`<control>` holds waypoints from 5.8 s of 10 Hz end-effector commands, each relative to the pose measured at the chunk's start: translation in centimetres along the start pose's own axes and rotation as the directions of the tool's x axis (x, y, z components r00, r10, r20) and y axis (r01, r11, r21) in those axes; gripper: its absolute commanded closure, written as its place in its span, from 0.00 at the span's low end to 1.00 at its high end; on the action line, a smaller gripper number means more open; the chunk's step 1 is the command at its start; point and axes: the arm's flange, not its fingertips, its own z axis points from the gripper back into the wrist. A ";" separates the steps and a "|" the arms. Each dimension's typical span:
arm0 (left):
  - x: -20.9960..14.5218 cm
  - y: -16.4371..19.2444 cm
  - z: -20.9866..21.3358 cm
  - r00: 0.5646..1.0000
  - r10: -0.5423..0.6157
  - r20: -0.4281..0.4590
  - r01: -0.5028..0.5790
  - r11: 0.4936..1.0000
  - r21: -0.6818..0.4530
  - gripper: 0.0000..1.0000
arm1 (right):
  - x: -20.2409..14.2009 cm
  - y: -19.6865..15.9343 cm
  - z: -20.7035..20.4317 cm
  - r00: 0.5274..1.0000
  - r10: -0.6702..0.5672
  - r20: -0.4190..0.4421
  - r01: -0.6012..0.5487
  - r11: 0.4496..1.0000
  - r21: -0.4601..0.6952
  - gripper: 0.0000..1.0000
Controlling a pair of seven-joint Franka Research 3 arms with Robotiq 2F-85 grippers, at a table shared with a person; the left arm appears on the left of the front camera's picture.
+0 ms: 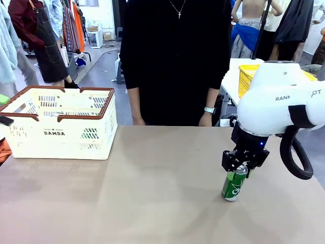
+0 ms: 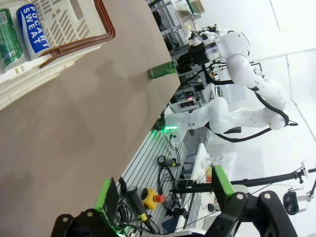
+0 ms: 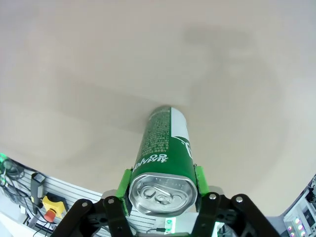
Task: Place the drinks into the Shopping basket.
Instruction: Pick up one drink and place it into the Shopping basket.
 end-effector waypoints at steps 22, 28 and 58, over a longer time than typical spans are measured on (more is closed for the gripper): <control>0.0 -0.1 0.0 1.000 -0.001 0.015 0.001 1.000 -0.003 0.00 | 10.5 28.1 -0.5 0.830 0.556 0.032 -0.553 0.830 -0.077 0.00; 0.0 -0.1 0.0 1.000 -0.001 0.015 0.001 1.000 -0.003 0.00 | 5.4 8.9 11.8 0.951 0.280 0.134 -0.308 0.906 0.289 0.00; 12.7 -12.8 -42.7 0.963 0.267 -0.034 -0.118 0.535 0.837 0.00 | -9.5 -30.2 6.1 0.908 -0.411 0.076 0.058 0.304 0.951 0.00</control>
